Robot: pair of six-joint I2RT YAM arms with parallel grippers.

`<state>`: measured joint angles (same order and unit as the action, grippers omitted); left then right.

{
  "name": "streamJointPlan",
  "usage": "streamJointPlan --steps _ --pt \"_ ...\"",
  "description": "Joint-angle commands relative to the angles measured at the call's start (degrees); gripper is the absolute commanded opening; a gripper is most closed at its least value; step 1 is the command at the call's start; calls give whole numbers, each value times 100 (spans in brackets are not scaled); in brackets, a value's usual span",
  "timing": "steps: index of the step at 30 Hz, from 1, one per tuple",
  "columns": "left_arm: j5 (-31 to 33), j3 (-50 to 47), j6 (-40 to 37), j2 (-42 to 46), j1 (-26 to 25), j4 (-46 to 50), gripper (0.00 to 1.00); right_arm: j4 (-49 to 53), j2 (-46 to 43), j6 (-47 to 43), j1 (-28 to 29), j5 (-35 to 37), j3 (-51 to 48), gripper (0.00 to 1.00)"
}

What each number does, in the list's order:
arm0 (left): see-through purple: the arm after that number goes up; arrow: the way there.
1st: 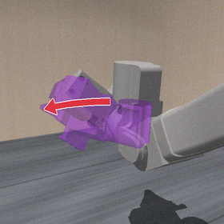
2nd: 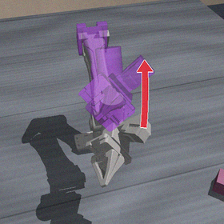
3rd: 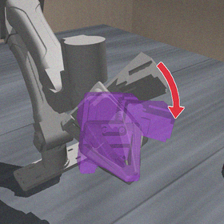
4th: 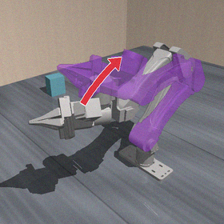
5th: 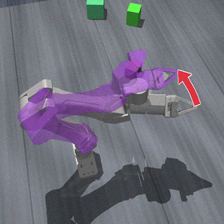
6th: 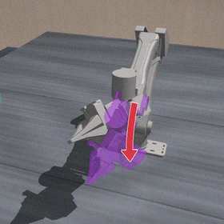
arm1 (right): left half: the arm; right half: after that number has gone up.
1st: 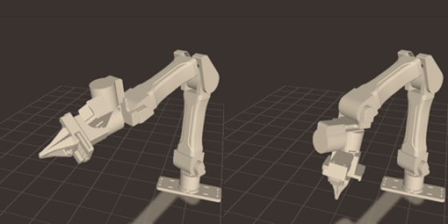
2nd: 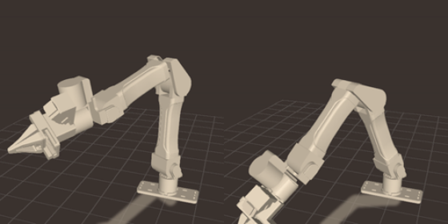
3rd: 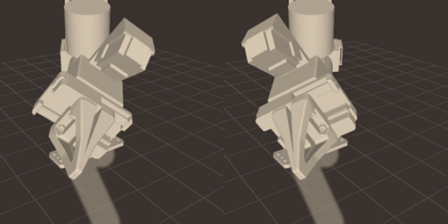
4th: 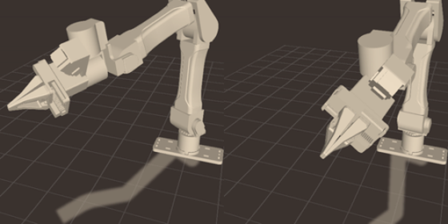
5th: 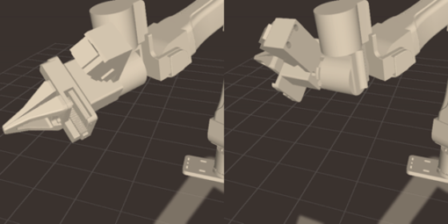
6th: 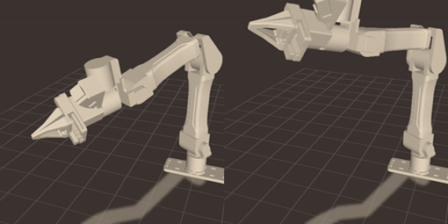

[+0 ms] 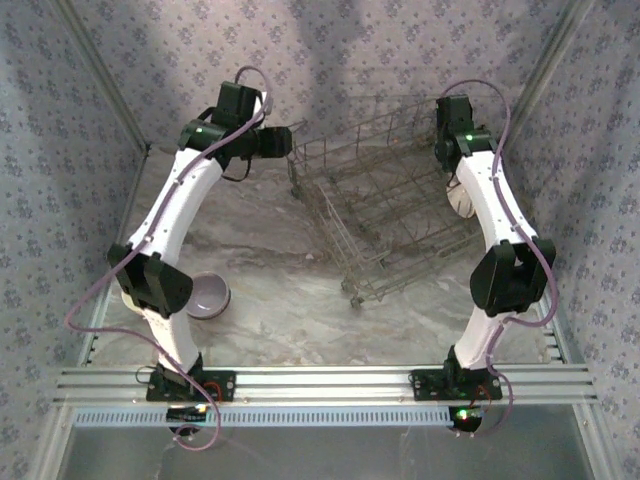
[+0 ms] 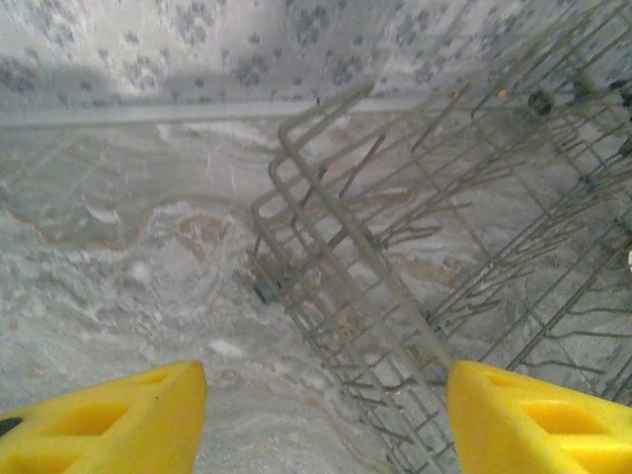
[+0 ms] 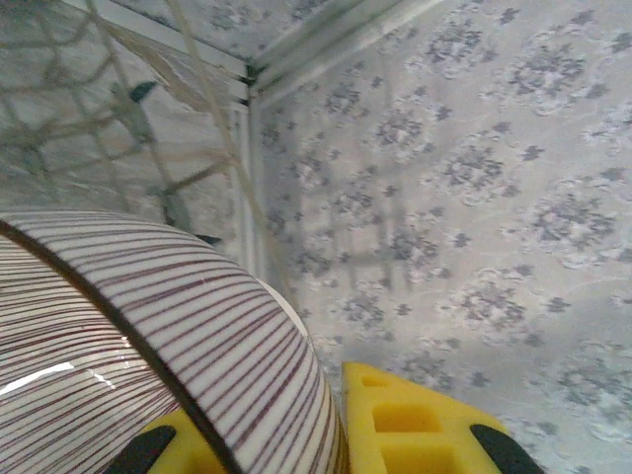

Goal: Load the bowls into the dish rack

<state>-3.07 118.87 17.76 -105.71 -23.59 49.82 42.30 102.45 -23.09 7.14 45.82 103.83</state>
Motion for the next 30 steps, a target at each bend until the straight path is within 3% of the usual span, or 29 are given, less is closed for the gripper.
streamJointPlan --steps 1,13,30 --pt "-375 -287 131 331 27 -293 66 -761 -403 -734 57 753 -262 0" --pt "-589 -1426 290 744 338 -882 66 -1712 -777 -1392 331 1139 -1703 0" --pt "-801 -1784 175 814 496 -1038 66 -1710 -216 -1496 534 1306 -2066 0"
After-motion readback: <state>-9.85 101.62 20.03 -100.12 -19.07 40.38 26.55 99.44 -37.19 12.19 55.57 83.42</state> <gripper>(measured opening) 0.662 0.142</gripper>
